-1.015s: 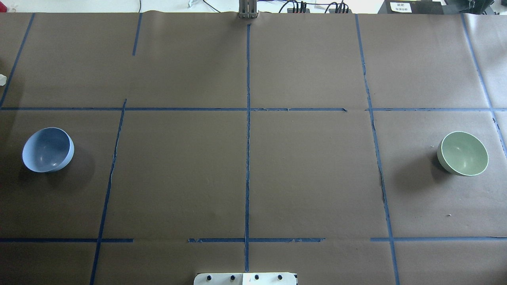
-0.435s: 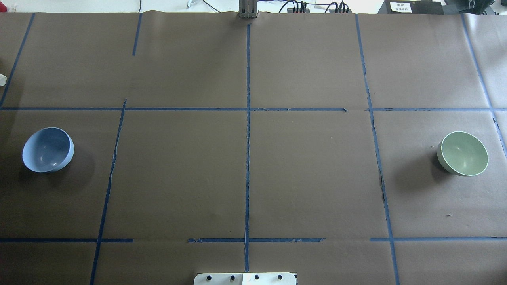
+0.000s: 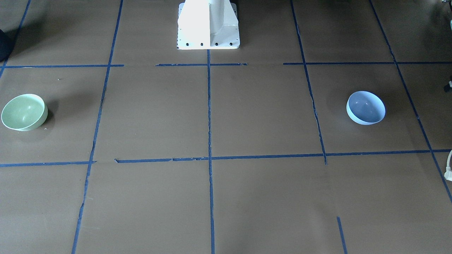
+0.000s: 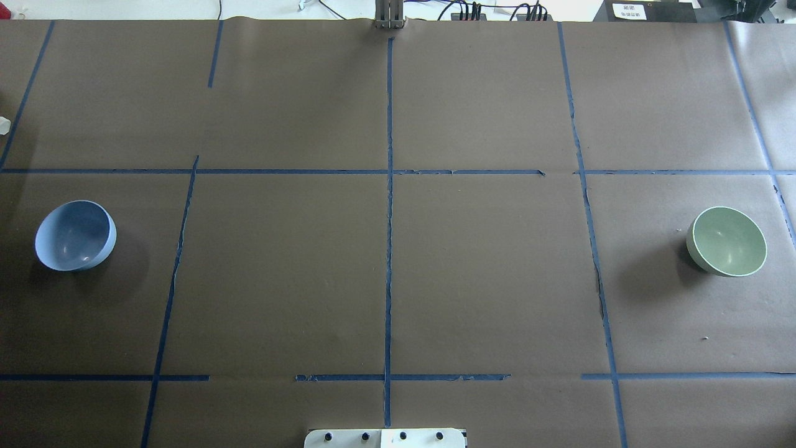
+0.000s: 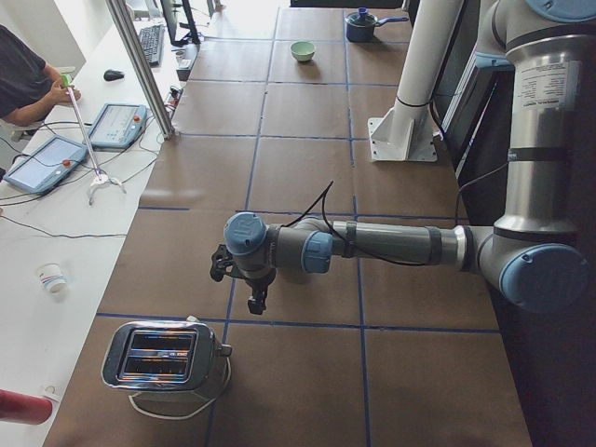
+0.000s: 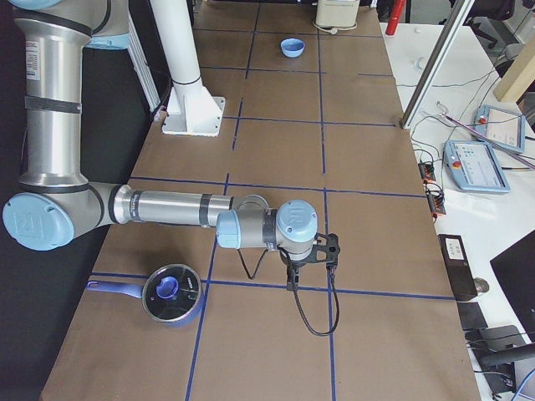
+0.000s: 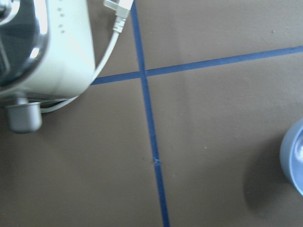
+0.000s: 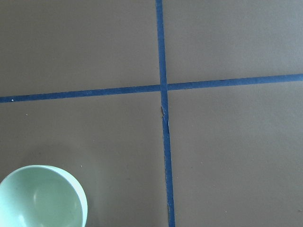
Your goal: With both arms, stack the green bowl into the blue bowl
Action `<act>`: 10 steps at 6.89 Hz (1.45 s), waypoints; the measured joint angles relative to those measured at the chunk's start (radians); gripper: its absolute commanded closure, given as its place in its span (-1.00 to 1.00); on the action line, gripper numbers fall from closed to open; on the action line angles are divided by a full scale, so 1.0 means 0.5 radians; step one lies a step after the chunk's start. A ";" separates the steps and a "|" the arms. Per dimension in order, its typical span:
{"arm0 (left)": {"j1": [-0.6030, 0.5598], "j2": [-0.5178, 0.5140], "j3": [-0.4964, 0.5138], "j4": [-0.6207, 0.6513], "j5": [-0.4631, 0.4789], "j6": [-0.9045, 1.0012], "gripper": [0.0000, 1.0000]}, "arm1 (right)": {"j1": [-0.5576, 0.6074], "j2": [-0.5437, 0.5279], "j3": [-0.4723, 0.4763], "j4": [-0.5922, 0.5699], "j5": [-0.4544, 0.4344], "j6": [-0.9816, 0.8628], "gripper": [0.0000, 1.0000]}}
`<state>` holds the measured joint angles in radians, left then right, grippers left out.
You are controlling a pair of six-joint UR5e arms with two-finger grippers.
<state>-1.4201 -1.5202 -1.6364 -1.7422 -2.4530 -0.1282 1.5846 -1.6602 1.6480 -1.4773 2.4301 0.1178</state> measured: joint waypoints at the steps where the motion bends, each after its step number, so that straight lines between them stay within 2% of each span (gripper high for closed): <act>1: 0.155 0.037 0.026 -0.351 -0.014 -0.397 -1.00 | 0.000 -0.001 0.013 0.000 0.001 -0.001 -1.00; 3: 0.444 0.068 0.140 -0.948 0.096 -1.038 -1.00 | 0.000 -0.001 0.022 0.000 0.000 -0.002 -1.00; 5: 0.624 0.057 0.194 -1.157 0.220 -1.321 -0.98 | 0.000 0.001 0.023 0.001 0.000 -0.002 -1.00; 7: 0.713 0.051 0.200 -1.183 0.244 -1.368 -0.57 | 0.000 0.001 0.023 0.003 -0.001 -0.004 -1.00; 9: 0.744 0.049 0.202 -1.184 0.245 -1.374 0.34 | 0.000 0.003 0.023 0.003 -0.003 -0.006 -1.00; 10: 0.746 0.049 0.202 -1.182 0.245 -1.376 0.67 | 0.000 0.003 0.024 0.002 -0.004 -0.006 -1.00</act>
<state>-1.0470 -1.4956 -1.5356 -2.3332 -2.3304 -0.8163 1.5846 -1.6585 1.6599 -1.4760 2.4283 0.1150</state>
